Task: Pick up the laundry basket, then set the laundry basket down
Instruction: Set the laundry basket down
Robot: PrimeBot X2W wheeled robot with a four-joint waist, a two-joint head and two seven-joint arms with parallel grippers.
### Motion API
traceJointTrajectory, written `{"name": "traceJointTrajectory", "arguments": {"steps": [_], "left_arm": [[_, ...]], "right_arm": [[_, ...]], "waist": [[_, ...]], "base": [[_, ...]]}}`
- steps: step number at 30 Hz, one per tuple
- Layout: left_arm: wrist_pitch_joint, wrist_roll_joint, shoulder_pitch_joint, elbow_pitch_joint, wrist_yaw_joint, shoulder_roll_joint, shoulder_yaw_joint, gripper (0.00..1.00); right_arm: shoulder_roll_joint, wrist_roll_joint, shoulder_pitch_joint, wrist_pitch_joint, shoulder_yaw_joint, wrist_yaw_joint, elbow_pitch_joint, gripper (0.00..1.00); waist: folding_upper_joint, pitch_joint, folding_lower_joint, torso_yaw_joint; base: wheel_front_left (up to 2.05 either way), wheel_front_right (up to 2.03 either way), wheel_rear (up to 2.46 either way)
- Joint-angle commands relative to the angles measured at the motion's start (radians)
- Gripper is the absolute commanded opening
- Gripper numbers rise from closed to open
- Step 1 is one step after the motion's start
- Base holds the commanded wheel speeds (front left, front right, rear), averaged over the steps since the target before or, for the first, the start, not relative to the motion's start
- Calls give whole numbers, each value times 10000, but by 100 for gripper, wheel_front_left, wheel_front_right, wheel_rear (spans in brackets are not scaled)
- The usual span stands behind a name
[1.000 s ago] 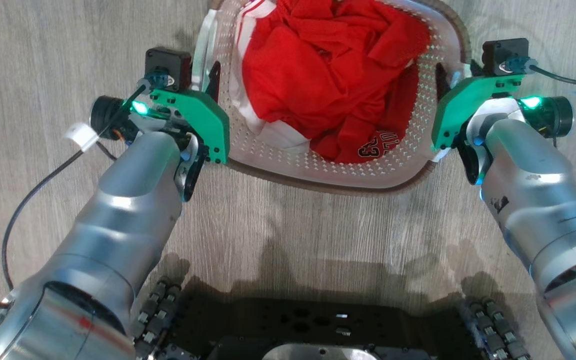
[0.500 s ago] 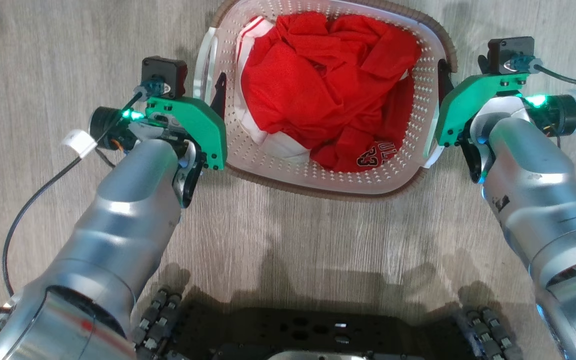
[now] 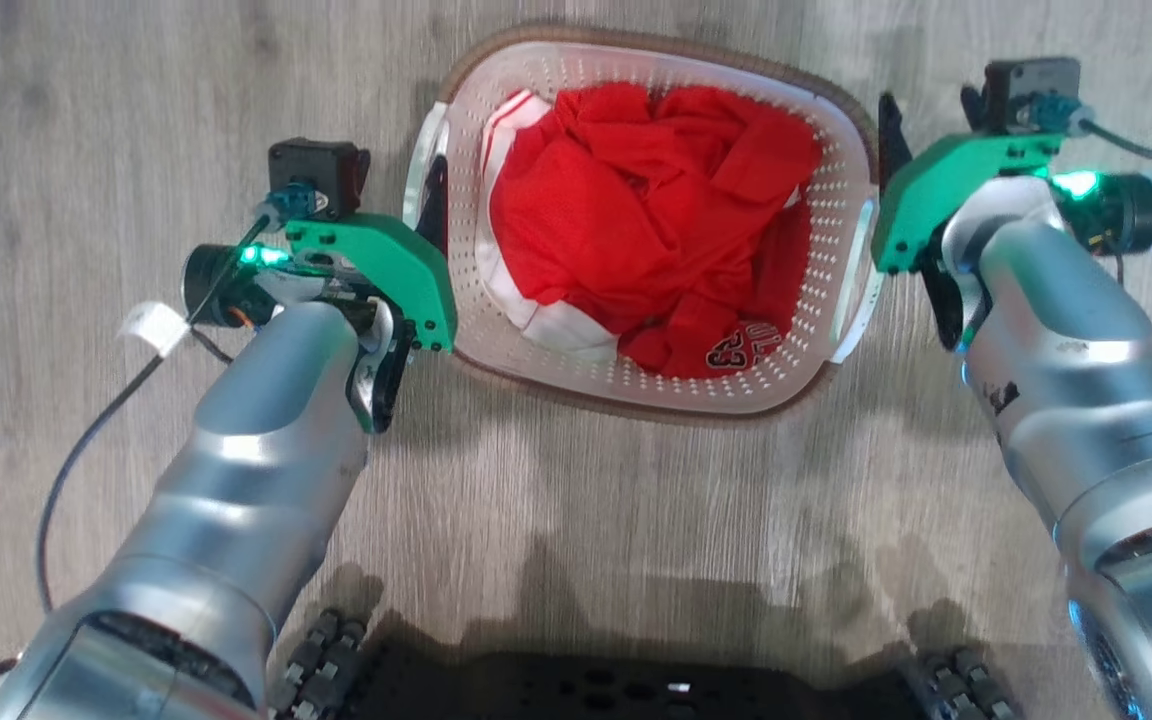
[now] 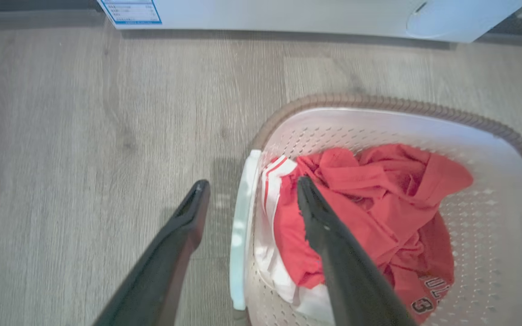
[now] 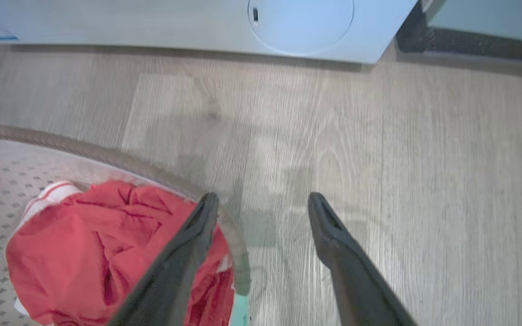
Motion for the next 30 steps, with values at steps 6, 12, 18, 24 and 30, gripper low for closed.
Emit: {"name": "traceJointTrajectory", "arguments": {"steps": [6, 12, 18, 24, 30], "left_arm": [[-95, 1010, 1066, -1447, 82, 455, 1371, 100], [-95, 2175, 2262, -2877, -102, 487, 2671, 100], [-95, 3293, 3529, -4098, -369, 489, 3751, 100], [-95, 4117, 4661, -5406, -521, 394, 4647, 100], [-95, 4571, 5545, -6353, -616, 303, 5113, 100]], "right_arm": [[247, -843, 1249, -133, -775, 58, -1531, 100], [247, -1355, 2349, -134, -1331, 58, -3030, 100], [248, -1310, 3517, -134, -1363, 58, -4511, 100], [248, -1220, 4696, -135, -1331, 58, -5871, 100], [248, -1126, 5623, -135, -1285, 58, -6890, 100]], "waist": [[0, -826, 0, -48], [0, -1780, 0, -148], [0, -2792, 0, -271], [0, -3716, 0, -355], [0, -4425, 0, -421]], "base": [[0, 0, 0], [0, 0, 0], [0, 0, 0], [0, 0, 0], [0, 0, 0]]}}
